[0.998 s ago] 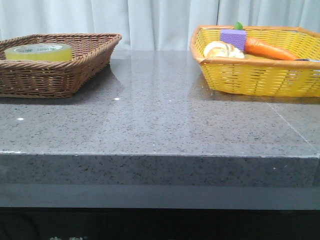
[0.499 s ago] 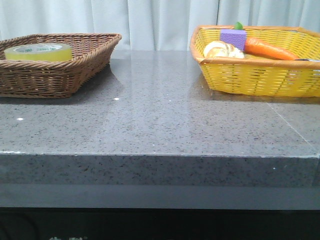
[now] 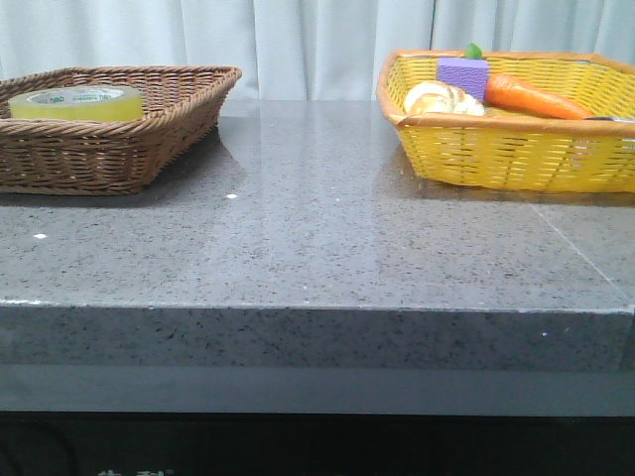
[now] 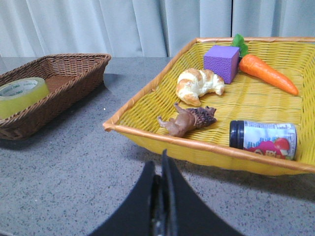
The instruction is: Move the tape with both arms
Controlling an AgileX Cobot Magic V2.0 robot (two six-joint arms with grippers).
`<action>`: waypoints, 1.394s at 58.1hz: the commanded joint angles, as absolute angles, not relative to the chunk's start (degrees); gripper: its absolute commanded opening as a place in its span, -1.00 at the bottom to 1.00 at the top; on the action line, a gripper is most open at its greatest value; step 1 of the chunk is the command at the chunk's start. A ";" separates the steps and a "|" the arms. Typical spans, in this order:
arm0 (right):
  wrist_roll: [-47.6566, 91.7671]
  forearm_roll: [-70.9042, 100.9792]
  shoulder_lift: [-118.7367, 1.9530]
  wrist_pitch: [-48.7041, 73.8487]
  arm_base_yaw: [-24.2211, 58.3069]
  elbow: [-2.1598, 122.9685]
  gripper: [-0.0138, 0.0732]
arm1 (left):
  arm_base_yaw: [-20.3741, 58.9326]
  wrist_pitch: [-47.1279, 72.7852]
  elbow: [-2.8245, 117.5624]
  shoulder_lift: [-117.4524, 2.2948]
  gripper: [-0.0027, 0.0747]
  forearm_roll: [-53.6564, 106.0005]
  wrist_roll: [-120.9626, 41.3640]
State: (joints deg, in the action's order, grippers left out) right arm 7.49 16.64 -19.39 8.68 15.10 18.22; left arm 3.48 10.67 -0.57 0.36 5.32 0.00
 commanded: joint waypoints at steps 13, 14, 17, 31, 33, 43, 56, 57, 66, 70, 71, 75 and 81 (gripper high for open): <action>4.14 14.28 -12.04 0.00 6.14 8.70 -0.84 | 3.38 5.63 -2.77 1.39 -0.98 5.40 0.49; 3.97 13.97 -10.97 0.00 5.29 7.74 -0.84 | 3.38 5.63 -2.77 1.39 -0.98 5.40 0.49; 3.08 13.42 -8.12 0.00 3.32 5.51 -0.84 | 3.38 5.63 -2.77 1.39 -0.98 5.40 0.49; 3.01 11.89 0.99 2.44 1.12 -0.08 -0.84 | 3.38 5.63 -2.77 1.39 -0.98 5.40 0.49; 3.01 11.66 1.91 3.01 1.12 -0.08 -0.84 | 3.38 5.63 -2.77 1.39 -0.98 5.40 0.49; 3.01 11.17 2.11 3.57 1.12 -0.08 -0.84 | 3.38 5.63 -2.77 1.39 -0.98 5.40 0.49; 3.01 11.17 2.11 3.57 1.12 -0.08 -0.84 | 3.38 5.63 -2.77 1.39 -0.98 5.40 0.49; 3.01 11.17 2.11 3.57 1.12 -0.08 -0.84 | 3.38 5.63 -2.77 1.39 -0.98 5.40 0.49; 3.01 11.17 2.11 3.57 1.12 -0.08 -0.84 | 3.38 5.63 -2.77 1.39 -0.98 5.40 0.49; 3.01 11.17 2.11 3.57 1.12 -0.08 -0.84 | 3.38 5.63 -2.77 1.39 -0.98 5.40 0.49; 3.01 11.17 2.11 3.57 1.12 -0.08 -0.84 | 3.38 5.63 -2.77 1.39 -0.98 5.40 0.49; 3.01 11.17 2.11 3.57 1.12 -0.08 -0.84 | 3.38 5.63 -2.77 1.39 -0.98 5.40 0.49; 3.01 11.17 2.11 3.57 1.12 -0.08 -0.84 | 3.38 5.63 -2.77 1.39 -0.98 5.40 0.49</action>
